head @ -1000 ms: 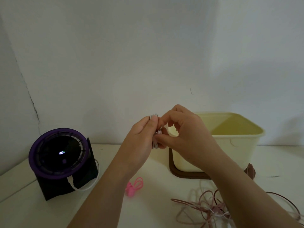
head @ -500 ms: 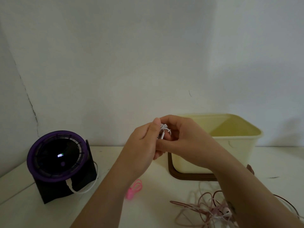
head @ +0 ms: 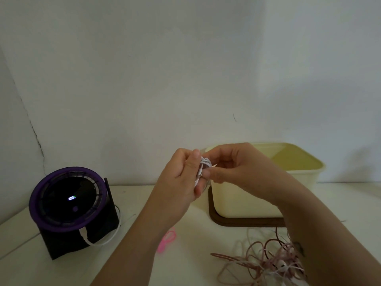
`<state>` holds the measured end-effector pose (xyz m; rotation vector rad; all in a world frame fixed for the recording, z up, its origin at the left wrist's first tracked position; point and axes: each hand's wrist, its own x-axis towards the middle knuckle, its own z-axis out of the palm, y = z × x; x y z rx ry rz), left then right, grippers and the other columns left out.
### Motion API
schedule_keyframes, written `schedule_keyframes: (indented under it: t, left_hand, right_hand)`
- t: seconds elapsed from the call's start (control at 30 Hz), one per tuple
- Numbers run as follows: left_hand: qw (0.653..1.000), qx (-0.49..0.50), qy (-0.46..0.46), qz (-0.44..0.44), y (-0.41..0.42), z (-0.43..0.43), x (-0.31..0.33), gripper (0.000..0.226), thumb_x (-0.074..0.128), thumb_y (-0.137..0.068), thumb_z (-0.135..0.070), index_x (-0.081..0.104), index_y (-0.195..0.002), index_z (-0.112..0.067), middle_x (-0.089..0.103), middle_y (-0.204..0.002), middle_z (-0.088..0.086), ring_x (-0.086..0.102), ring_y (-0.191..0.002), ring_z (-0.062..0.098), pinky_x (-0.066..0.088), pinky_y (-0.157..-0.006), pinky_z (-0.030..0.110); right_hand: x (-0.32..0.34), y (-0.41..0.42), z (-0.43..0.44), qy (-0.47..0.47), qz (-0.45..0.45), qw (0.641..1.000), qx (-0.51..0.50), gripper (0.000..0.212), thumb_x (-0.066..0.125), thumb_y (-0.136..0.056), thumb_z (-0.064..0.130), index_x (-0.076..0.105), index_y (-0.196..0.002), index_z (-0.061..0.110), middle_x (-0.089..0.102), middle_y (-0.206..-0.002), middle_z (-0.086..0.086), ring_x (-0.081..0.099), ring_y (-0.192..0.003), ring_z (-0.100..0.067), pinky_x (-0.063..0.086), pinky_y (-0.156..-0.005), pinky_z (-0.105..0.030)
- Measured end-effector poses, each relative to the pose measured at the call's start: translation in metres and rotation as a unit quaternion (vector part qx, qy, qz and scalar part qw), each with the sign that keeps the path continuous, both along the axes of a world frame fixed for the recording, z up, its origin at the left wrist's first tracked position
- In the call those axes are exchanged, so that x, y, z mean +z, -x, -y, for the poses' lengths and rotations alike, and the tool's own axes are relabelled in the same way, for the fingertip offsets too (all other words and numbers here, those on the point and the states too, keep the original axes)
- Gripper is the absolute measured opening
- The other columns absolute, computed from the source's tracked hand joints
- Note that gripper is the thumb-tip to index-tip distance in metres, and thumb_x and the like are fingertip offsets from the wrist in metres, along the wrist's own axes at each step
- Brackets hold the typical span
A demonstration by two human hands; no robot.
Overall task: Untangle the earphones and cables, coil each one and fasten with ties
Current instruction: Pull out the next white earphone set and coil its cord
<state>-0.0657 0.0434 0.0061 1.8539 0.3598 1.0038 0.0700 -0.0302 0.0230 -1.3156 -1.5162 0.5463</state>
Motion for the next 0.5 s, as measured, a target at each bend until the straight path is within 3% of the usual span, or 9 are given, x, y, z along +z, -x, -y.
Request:
schedule_keyframes:
  t: [0.13, 0.23, 0.3, 0.5]
  left_hand:
    - [0.997, -0.042, 0.067, 0.022, -0.0016, -0.0055, -0.0025, 0.046, 0.037, -0.082, -0.055, 0.057, -0.108, -0.023, 0.045, -0.046, -0.007, 0.04, -0.038, 0.002, 0.035, -0.041, 0.016]
    - [0.992, -0.064, 0.103, 0.034, -0.0033, -0.0078, -0.0042, 0.049, 0.038, -0.075, -0.064, 0.07, -0.089, -0.03, 0.047, -0.05, -0.004, 0.038, -0.037, 0.004, 0.034, -0.042, 0.018]
    - [0.989, -0.07, 0.123, 0.048, -0.0045, -0.0071, -0.0037, 0.05, 0.037, -0.072, -0.067, 0.074, -0.08, -0.034, 0.046, -0.053, -0.002, 0.036, -0.036, 0.005, 0.032, -0.041, 0.017]
    - [0.992, -0.029, 0.104, 0.07, -0.008, -0.0047, -0.0081, 0.057, 0.032, -0.068, -0.074, 0.072, -0.077, -0.034, 0.043, -0.053, -0.001, 0.037, -0.038, 0.006, 0.034, -0.044, 0.019]
  right_hand:
    - [0.0029, -0.001, 0.0037, 0.007, -0.026, 1.0, 0.003, 0.012, 0.075, -0.071, 0.017, 0.068, -0.078, 0.01, 0.064, -0.06, 0.007, 0.055, -0.055, -0.003, 0.044, -0.06, -0.015]
    - [0.0033, 0.0006, 0.0042, 0.005, -0.029, 1.0, -0.001, 0.022, 0.075, -0.066, 0.025, 0.068, -0.077, 0.008, 0.065, -0.065, -0.001, 0.054, -0.056, -0.006, 0.045, -0.059, -0.018]
    - [0.0031, 0.0011, 0.0034, -0.001, -0.033, 0.999, -0.007, 0.017, 0.073, -0.07, 0.022, 0.067, -0.076, 0.007, 0.067, -0.065, -0.001, 0.054, -0.054, -0.005, 0.045, -0.057, -0.017]
    - [0.0024, 0.0041, 0.0015, -0.009, -0.032, 0.998, -0.047, 0.01, 0.073, -0.079, 0.015, 0.067, -0.077, 0.007, 0.063, -0.059, 0.007, 0.053, -0.05, -0.004, 0.044, -0.053, -0.015]
